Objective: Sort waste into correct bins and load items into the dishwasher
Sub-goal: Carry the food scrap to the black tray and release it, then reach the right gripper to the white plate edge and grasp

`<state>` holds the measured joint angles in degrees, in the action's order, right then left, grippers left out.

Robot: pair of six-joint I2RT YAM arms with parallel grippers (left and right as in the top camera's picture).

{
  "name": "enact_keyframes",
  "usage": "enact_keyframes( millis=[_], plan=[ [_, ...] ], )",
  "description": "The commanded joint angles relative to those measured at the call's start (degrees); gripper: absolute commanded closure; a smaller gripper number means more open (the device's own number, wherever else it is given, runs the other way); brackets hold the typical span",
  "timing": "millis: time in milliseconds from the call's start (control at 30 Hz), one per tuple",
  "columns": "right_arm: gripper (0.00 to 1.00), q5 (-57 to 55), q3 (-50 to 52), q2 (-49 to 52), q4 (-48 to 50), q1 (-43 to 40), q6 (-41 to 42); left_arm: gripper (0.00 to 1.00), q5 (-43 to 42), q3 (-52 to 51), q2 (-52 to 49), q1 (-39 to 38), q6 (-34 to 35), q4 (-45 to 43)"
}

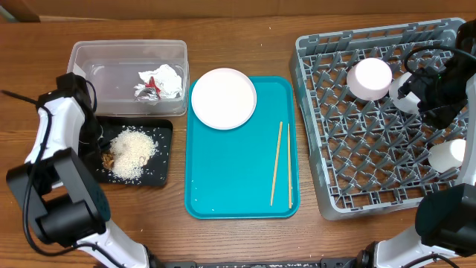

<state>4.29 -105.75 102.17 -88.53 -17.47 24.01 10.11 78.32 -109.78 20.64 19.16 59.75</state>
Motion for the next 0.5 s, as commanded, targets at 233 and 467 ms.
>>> enact_keyframes(
  millis=[233, 467],
  plan=[
    [0.25, 0.3, -0.4, -1.4, 0.1, 0.3, -0.3, 0.7, -0.1, -0.3, -2.4, 0.1, 0.6, -0.1],
    [0.25, 0.3, -0.4, -1.4, 0.1, 0.3, -0.3, 0.62, -0.7, 0.2, -2.2, 0.1, 0.6, 0.7]
  ],
)
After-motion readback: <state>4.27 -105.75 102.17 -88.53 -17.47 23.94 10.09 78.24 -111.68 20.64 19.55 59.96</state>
